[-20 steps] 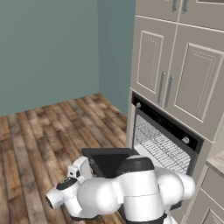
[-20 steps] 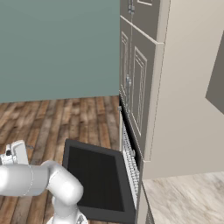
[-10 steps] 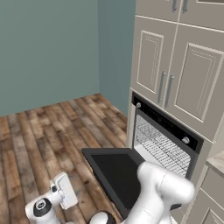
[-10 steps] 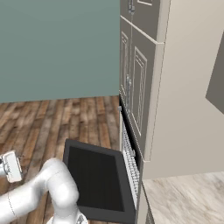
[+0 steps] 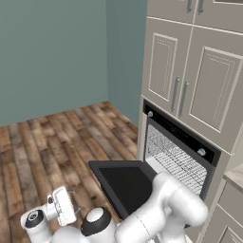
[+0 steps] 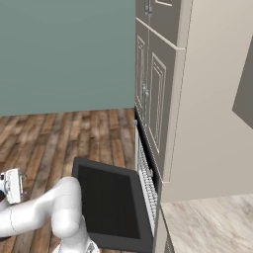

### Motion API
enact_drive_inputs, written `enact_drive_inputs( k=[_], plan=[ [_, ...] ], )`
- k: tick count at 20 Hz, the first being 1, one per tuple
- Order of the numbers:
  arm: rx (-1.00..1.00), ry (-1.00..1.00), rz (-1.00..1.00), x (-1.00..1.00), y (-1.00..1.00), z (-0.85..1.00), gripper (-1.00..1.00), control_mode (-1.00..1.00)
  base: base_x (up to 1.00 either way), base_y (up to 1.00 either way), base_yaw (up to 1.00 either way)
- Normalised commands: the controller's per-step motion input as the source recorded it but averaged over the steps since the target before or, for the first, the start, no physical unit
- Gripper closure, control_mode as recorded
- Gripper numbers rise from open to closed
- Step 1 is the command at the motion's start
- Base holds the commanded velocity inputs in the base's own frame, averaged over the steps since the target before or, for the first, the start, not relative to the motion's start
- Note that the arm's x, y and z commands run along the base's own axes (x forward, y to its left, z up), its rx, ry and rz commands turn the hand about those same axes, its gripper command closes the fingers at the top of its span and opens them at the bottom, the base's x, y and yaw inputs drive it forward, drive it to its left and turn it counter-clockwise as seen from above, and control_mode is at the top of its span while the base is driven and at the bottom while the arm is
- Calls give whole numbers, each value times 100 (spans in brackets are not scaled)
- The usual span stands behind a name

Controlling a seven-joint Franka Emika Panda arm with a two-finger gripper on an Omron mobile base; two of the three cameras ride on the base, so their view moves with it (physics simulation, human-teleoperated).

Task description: Place the fish on the top rack of the oven, and slide the tray back inside. Close the oven door.

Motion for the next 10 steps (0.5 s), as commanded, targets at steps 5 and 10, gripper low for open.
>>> enact_drive_inputs(
  k=[5,10],
  plan=[
    [-23,0,-22,43,1,-73,-100,-100,0,0,0],
    [-29,-5,-25,33,0,-82,-100,-100,0,0,0]
  ],
)
